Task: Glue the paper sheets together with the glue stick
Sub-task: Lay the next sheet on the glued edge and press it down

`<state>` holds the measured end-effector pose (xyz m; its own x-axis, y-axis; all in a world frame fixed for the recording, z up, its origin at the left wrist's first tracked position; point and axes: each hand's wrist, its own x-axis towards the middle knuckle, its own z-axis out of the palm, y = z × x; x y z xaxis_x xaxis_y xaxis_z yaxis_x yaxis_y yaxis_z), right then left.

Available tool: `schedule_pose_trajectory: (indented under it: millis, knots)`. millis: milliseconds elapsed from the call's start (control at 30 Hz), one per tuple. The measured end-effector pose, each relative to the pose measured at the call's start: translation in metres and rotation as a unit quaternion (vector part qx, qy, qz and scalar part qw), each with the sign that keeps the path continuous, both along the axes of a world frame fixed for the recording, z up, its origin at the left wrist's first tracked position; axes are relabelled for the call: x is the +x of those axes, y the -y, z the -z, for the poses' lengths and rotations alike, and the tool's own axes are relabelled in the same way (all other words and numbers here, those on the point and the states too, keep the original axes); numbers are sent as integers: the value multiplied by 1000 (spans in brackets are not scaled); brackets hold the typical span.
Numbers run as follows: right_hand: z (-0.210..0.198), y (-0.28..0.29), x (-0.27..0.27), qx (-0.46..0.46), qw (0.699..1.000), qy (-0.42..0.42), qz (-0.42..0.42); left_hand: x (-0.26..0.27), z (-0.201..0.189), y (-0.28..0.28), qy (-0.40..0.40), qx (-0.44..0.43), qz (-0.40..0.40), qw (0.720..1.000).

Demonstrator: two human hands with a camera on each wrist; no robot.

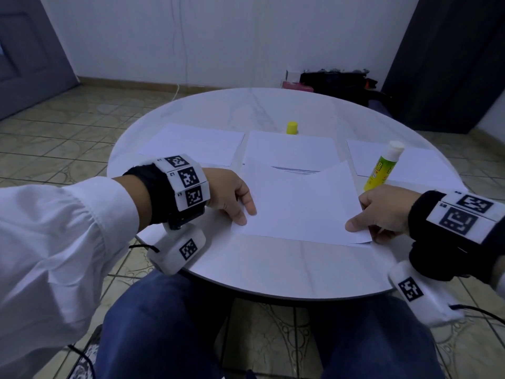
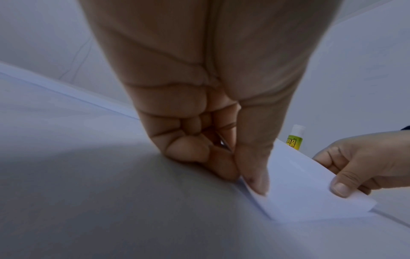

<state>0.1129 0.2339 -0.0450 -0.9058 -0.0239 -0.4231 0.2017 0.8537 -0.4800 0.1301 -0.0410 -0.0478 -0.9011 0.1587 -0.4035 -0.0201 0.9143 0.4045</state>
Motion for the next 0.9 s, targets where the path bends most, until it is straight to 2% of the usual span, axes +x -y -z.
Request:
schedule_pose_trajectory:
  millis: [333, 667, 900]
  knots:
    - [0, 2, -2, 18, 1000, 0, -9, 0, 1, -2, 0, 7, -3, 1000]
    - [-13, 4, -1, 131, 988, 3, -82, -7, 6, 1, 10, 10, 9, 1000]
    - [-11, -4, -3, 111, 990, 1, -91, -10, 7, 1, 12, 3, 12, 1000]
